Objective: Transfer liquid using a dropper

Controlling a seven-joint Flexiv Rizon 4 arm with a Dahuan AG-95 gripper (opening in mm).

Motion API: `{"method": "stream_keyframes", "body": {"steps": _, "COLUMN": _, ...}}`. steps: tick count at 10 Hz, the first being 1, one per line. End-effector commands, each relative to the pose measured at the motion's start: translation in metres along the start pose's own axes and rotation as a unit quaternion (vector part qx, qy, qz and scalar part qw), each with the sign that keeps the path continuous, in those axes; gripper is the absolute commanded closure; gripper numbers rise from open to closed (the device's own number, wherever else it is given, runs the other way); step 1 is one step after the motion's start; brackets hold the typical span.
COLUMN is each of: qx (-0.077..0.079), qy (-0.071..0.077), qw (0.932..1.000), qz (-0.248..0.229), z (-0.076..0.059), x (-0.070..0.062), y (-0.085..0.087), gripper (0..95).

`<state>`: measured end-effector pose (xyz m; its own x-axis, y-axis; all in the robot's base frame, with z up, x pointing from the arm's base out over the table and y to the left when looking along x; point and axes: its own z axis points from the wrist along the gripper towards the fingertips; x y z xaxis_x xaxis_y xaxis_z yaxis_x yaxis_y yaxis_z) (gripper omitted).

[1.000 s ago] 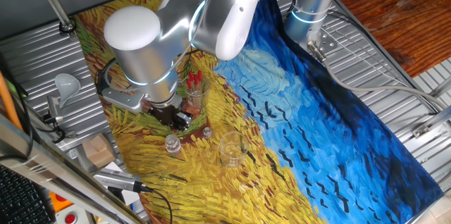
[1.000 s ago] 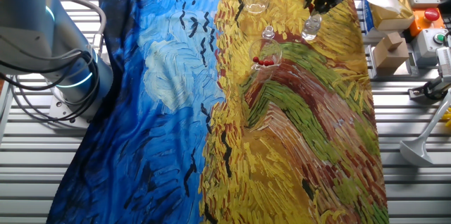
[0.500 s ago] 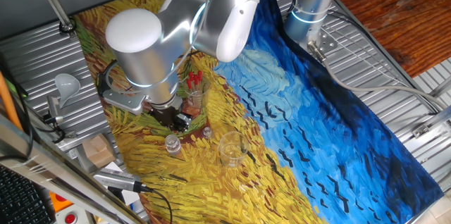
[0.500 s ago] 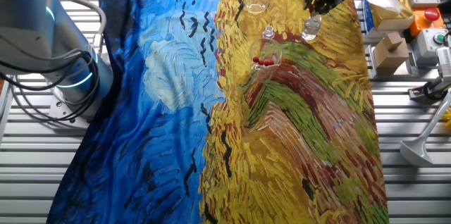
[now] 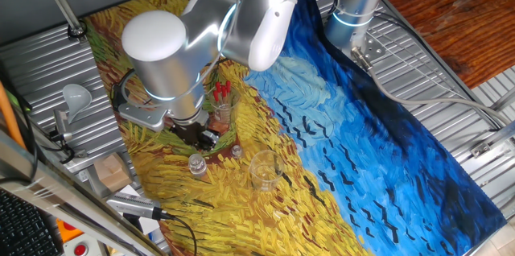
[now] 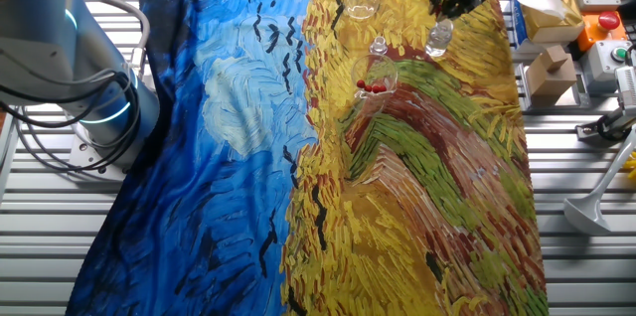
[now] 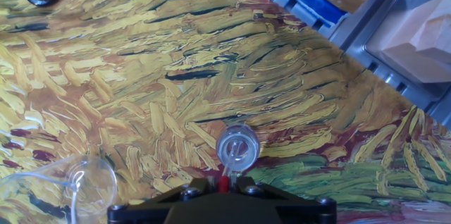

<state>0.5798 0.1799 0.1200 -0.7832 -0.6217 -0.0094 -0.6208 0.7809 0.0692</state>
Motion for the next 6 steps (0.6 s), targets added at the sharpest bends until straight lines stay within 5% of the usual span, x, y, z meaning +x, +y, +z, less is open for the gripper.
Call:
{"method": "stream_keyframes", "body": {"steps": 1, "qx": 0.000, "qy": 0.000, "qw": 1.0000, "qz": 0.001, "z": 0.0003, "x": -0.0005, "y": 0.0004, "gripper": 95.0}}
{"method": "stream_keyframes", "body": {"steps": 6, "qx": 0.000, "qy": 0.004, "qw": 1.0000, "qz": 0.005, "z": -0.0020, "x": -0.0016, "y": 0.0007, "gripper": 95.0}}
